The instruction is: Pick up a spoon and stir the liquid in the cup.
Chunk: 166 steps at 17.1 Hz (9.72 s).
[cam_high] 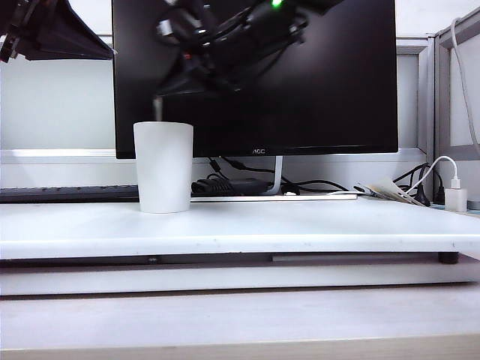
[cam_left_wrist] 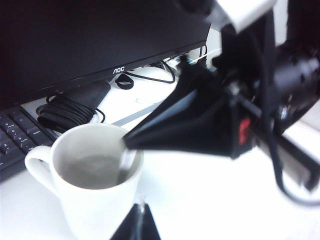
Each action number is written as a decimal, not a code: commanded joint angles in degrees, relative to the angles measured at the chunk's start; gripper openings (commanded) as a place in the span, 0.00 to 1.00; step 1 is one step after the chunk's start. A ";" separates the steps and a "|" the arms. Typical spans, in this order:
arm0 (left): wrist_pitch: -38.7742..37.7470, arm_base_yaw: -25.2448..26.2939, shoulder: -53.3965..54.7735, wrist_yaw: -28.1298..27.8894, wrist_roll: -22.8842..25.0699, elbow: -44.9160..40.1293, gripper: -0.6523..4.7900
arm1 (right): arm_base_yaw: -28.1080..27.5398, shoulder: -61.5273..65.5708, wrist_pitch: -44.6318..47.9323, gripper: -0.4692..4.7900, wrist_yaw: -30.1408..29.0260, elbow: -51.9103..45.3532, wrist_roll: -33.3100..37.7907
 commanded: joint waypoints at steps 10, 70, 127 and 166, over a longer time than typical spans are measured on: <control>0.76 0.00 -0.11 0.31 0.00 0.46 0.11 | -0.46 0.76 9.62 0.09 -2.84 0.13 6.78; -9.79 6.29 -68.08 -34.62 -1.60 -40.22 0.11 | 10.27 -57.09 -6.38 0.08 30.71 -49.16 8.02; 0.76 6.23 -68.08 -39.69 -4.52 -47.56 0.11 | -29.79 -108.50 -0.22 0.09 34.51 -85.92 11.28; 0.74 6.23 -68.08 -39.67 -4.52 -47.56 0.11 | -29.77 -109.66 3.08 0.09 34.53 -89.83 9.11</control>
